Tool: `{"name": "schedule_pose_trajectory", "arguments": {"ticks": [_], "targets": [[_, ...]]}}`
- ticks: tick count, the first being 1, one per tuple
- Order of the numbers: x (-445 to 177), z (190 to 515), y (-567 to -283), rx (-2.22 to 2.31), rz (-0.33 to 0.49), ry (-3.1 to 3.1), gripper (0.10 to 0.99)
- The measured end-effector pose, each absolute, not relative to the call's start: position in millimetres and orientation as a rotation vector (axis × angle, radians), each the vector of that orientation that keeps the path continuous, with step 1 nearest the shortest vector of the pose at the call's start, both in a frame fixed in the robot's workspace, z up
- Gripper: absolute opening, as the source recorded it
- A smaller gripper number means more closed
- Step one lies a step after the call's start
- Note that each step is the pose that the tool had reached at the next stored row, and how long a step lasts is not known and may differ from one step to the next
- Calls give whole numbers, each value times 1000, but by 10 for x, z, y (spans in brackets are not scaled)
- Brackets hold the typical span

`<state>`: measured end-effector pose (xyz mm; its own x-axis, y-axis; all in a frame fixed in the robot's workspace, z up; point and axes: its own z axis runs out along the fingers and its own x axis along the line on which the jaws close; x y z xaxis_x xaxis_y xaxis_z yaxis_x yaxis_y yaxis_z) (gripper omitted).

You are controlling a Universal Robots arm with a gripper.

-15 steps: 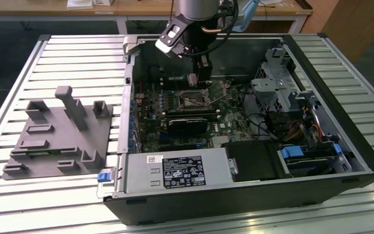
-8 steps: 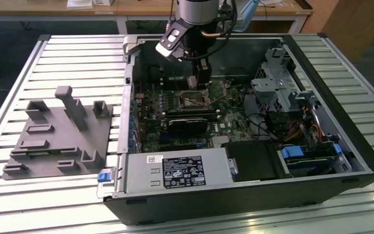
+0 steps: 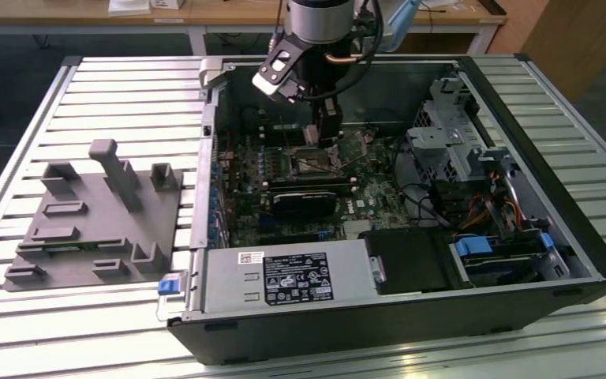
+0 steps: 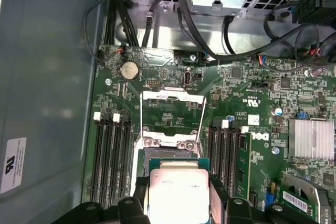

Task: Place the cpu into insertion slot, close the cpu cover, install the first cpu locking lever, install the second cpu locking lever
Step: 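Place the cpu into insertion slot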

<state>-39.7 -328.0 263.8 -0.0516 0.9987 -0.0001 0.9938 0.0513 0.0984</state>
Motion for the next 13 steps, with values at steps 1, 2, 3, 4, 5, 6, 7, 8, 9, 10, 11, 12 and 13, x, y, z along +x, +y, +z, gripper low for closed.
{"name": "schedule_pose_trajectory", "arguments": {"ticks": [1, 2, 3, 4, 5, 6, 7, 8, 9, 10, 11, 12, 13], "targets": [[-397, 2632, -3280, 2115, 110, 2227, 541], [-397, 2628, -3280, 2115, 110, 2227, 541], [-397, 2625, -3280, 2115, 110, 2227, 541], [-397, 2622, -3280, 2115, 109, 2227, 541], [-397, 2620, -3280, 2115, 109, 2227, 541], [-397, 2618, -3280, 2115, 110, 2227, 541], [-397, 2615, -3280, 2115, 110, 2227, 541], [-397, 2612, -3280, 2115, 110, 2227, 541], [-397, 2610, -3280, 2115, 110, 2227, 541], [-397, 2607, -3280, 2115, 110, 2227, 541], [-397, 2605, -3280, 2115, 110, 2227, 541], [-397, 2604, -3280, 2115, 109, 2227, 541], [-397, 2603, -3280, 2115, 109, 2227, 541]]}}
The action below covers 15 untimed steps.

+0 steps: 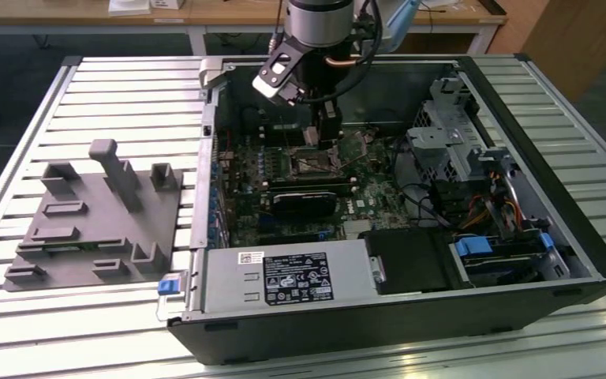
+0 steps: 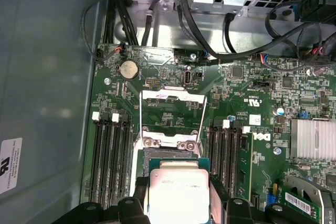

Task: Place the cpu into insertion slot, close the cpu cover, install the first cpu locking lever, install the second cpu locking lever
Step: 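Place the cpu into insertion slot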

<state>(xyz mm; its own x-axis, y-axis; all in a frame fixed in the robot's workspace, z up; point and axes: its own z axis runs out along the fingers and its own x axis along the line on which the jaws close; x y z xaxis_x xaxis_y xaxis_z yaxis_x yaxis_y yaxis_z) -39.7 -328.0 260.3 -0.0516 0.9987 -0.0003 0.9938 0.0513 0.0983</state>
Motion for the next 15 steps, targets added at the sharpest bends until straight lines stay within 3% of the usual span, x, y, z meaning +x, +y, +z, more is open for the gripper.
{"name": "schedule_pose_trajectory", "arguments": {"ticks": [15], "targets": [[-397, 2574, -3279, 2115, 110, 2227, 541]]}}
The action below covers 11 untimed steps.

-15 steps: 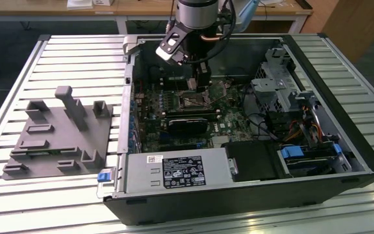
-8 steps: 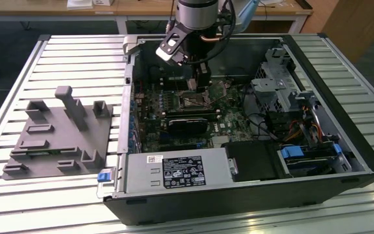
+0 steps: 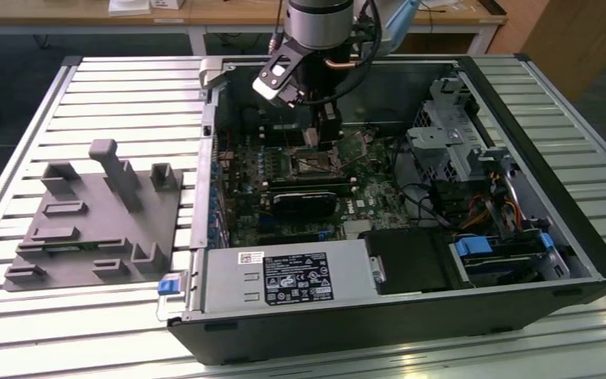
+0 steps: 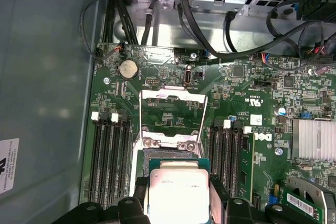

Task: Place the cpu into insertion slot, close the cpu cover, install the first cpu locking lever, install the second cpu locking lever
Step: 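Place the cpu into insertion slot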

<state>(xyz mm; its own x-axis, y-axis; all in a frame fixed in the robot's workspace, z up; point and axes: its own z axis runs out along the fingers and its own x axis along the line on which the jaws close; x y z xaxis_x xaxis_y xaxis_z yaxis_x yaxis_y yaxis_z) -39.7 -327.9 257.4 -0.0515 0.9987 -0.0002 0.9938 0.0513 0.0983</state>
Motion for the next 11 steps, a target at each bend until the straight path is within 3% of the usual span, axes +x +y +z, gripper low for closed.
{"name": "schedule_pose_trajectory", "arguments": {"ticks": [11], "targets": [[-397, 2502, -3236, 2133, 109, 2209, 541]]}}
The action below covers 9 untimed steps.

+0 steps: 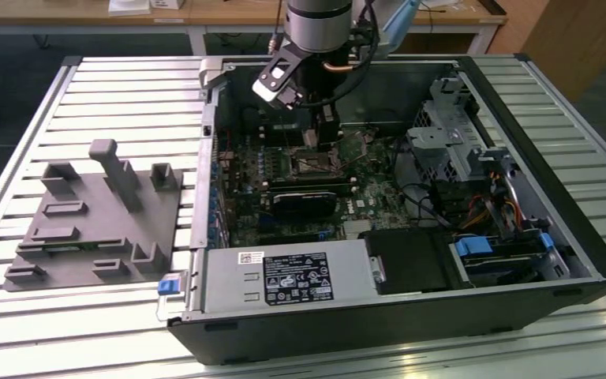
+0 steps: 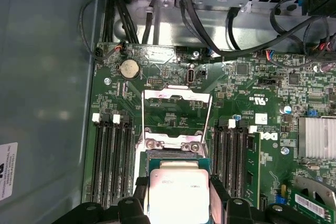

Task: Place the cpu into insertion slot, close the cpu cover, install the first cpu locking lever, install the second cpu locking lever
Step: 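Place the cpu into insertion slot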

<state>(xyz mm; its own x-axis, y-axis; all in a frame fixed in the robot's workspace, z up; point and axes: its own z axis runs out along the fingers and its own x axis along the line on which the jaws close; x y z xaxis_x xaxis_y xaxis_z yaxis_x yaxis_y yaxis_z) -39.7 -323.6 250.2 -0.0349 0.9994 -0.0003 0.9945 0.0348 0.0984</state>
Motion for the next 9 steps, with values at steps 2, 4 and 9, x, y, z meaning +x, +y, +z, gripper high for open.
{"name": "schedule_pose_trajectory", "arguments": {"ticks": [2, 4, 9], "targets": [[-400, 2466, -3235, 2133, 108, 2209, 541], [-403, 2429, -3235, 2133, 109, 2209, 541], [-411, 2357, -3235, 2134, 109, 2208, 541]]}}
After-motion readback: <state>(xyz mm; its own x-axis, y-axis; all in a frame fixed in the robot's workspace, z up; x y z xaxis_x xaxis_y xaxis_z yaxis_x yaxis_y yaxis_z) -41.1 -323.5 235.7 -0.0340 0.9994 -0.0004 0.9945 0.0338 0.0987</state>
